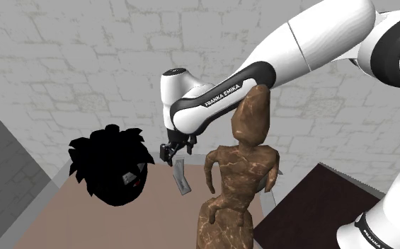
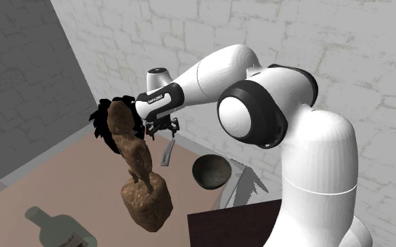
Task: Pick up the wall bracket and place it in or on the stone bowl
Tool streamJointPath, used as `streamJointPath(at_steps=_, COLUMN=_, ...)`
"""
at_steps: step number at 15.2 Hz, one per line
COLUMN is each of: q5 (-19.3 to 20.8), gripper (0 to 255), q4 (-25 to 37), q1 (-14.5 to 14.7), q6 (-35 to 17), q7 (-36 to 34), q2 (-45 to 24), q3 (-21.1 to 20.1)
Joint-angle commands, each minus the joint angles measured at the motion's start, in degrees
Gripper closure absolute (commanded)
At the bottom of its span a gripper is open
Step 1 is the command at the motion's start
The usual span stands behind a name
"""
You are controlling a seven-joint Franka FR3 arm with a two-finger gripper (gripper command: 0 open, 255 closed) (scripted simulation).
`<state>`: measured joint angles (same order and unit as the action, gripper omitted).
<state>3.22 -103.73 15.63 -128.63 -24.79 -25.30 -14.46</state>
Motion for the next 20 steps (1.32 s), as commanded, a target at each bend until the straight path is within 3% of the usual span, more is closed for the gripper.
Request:
streamJointPath(at_steps=1, q5=0.32, gripper=0, q4=0.55, q1=0.31, q6=-0.91, q7=-0.18, q2=-1.49, q3=0.1)
streamJointPath(at_steps=6, q5=1.02, gripper=0, q4=-0.12, q1=0.78, q6=-4.15, q7=-0.62, q2=-4.1, q3=0.5)
streamJointPath(at_steps=14, q5=1.02, gripper=0, q4=-0.12, q1=0.78, q6=-4.14, q7=-0.62, q2=-4.1, q3=0.5)
streamJointPath(at_steps=15, q5=1.02, gripper=255, q4=-0.12, q1=0.78, q6=-4.14, q7=-0.62, q2=-4.1, q3=0.5)
streamJointPath(at_steps=20, q5=1.02, gripper=255, q4=-0.12, q1=0.78, q6=-4.14, q7=-0.62, q2=-4.1, q3=0.5)
